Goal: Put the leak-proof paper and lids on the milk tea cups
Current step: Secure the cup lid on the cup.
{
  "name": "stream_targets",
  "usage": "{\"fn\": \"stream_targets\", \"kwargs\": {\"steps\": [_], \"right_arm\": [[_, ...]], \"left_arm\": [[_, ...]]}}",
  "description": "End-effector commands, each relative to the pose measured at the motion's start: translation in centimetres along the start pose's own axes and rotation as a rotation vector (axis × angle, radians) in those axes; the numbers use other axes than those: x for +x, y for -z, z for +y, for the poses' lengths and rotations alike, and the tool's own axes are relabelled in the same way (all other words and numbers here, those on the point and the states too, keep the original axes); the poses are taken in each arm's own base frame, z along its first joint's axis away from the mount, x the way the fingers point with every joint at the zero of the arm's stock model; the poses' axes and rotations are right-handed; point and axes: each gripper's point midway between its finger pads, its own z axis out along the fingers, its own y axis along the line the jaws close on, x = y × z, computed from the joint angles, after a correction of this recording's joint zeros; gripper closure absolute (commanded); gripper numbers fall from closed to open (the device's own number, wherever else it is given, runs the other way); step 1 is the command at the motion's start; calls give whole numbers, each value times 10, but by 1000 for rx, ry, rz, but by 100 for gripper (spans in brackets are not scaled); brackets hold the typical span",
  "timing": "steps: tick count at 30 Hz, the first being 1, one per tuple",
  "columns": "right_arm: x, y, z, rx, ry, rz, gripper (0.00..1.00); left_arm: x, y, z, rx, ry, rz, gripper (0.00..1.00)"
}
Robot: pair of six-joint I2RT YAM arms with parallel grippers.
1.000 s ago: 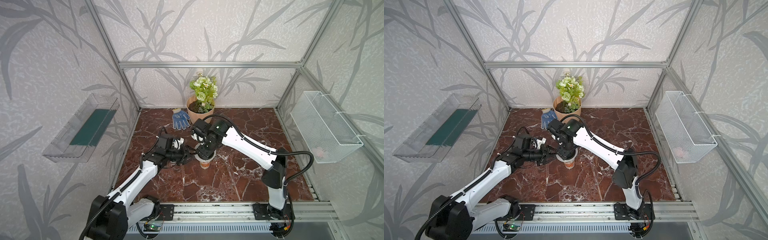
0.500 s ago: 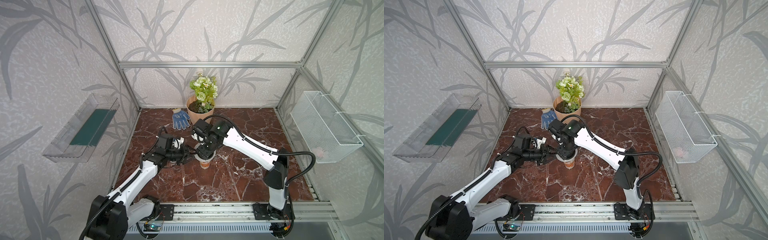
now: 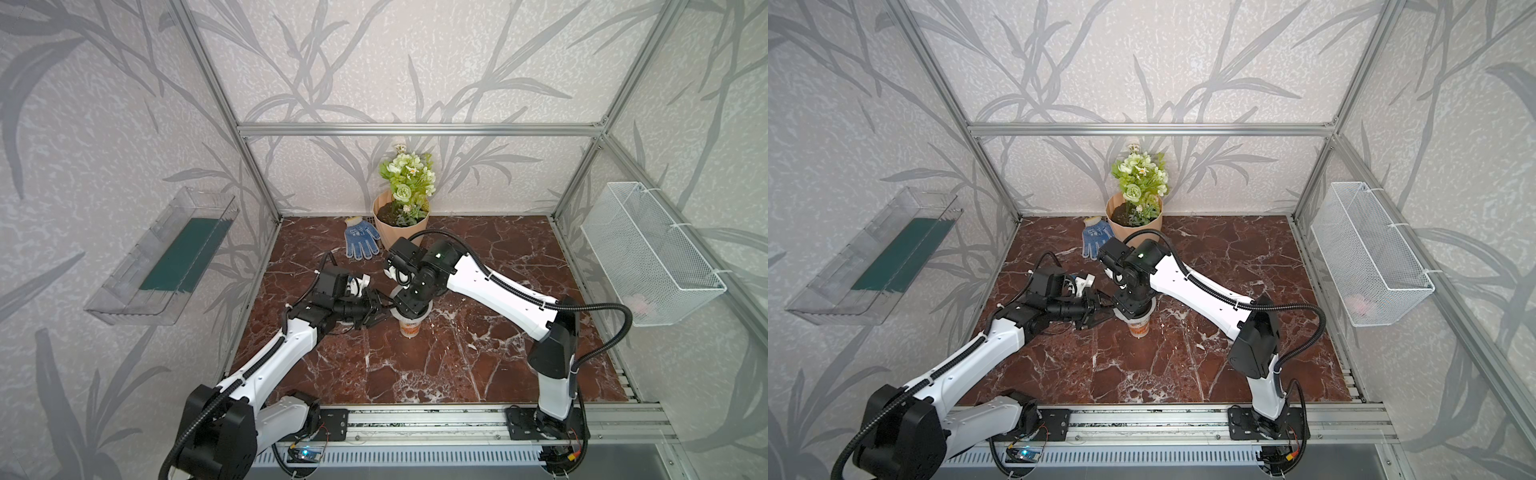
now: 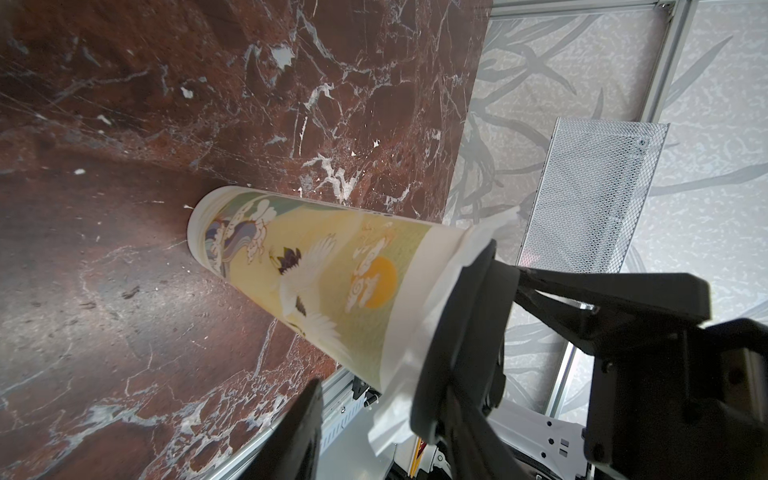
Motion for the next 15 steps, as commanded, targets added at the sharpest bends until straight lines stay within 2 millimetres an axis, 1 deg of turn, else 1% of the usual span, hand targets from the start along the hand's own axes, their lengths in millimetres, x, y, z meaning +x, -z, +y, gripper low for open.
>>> {"fn": "stream_targets", "kwargs": {"steps": [1,5,15], "right_arm": [[28,-24,0,-4,-11,140,25],[30,-28,2,-14,-19,147,26],[37,-41,2,-60,-47,176,26]], "left_arm": [[6,-3,4,-31,15,26,52],[6,0,-2,-13,0,20,52],[6,-4,7,-44,19,29,51]]}}
